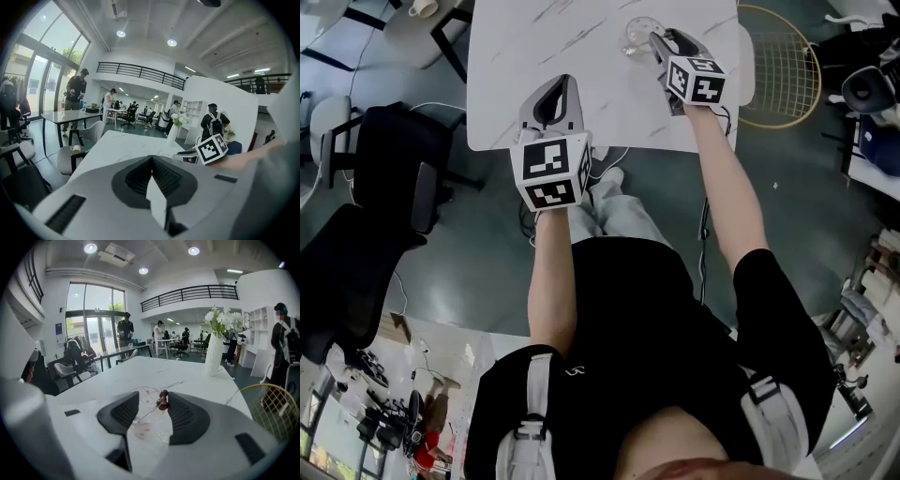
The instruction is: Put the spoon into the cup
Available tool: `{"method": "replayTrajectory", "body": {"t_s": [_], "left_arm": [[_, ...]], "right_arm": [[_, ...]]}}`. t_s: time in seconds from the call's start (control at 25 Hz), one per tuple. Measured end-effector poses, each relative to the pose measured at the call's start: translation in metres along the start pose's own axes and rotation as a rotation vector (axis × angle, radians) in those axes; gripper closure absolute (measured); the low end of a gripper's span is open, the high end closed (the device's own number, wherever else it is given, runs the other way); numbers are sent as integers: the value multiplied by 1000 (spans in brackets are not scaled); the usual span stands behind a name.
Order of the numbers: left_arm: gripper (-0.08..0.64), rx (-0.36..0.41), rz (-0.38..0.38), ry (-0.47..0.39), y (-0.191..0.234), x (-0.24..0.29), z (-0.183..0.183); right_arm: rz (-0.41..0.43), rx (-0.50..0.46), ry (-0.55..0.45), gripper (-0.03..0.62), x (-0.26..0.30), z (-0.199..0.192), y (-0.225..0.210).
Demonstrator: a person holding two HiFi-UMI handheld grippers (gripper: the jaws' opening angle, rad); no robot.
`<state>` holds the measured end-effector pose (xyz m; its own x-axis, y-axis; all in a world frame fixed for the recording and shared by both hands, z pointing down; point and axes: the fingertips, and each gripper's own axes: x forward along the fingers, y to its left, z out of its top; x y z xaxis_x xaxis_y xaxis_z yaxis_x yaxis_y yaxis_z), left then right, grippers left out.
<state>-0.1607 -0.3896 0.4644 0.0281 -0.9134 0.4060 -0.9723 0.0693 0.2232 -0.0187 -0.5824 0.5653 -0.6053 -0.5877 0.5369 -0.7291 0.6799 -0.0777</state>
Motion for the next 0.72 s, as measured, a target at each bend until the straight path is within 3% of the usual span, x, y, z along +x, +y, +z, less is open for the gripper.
{"method": "replayTrajectory", "body": {"t_s": [0.12,0.32,0.52,0.72], "left_arm": [[546,3,-8,-4,0,-3,2],[546,9,-30,-15,-2,-8,6],[546,28,-68,-40,-15,-9,15],[546,77,-117,-87,-32,-14,36]], "right_arm": [[-3,3,25,370,-1,-5,-1],[-30,35,-24,359,-19,6,-4],[-31,187,-175,367,-56,37,-4],[-47,306,-375,435,-109,77,0]]}}
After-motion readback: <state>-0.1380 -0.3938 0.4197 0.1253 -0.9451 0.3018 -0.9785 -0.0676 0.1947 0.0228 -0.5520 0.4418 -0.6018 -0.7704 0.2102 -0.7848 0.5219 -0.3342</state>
